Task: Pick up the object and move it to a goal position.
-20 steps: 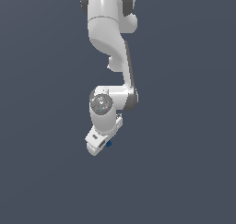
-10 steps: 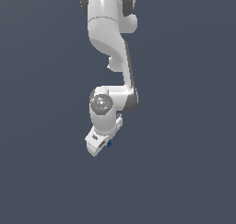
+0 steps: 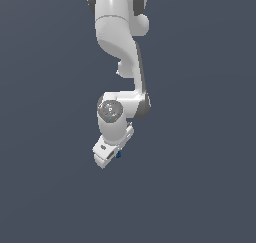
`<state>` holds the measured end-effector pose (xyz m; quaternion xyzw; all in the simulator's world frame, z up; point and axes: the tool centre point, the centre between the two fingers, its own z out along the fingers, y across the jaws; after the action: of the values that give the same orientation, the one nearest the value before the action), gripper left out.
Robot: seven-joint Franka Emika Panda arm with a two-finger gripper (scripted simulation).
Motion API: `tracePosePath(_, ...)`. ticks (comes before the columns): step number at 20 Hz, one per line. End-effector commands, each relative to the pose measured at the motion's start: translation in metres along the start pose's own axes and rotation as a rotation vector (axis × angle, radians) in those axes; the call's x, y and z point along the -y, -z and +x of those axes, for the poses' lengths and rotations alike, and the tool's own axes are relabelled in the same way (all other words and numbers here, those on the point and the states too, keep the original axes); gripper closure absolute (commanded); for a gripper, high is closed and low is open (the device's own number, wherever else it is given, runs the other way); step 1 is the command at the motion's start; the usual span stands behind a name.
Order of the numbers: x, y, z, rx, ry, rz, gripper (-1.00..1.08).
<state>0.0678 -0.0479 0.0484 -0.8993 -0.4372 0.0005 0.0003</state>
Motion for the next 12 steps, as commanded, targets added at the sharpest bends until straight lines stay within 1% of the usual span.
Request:
tracePosePath(1, 0.003, 0.007, 0.0, -0.001, 0.0, -0.001, 1.08)
tracePosePath(7, 0.017, 0.033, -0.003, 0.0, 0.0, -0.001, 1.08)
tracePosePath(12, 0.036, 0.068, -0.006, 0.001, 0.0, -0.002, 1.08)
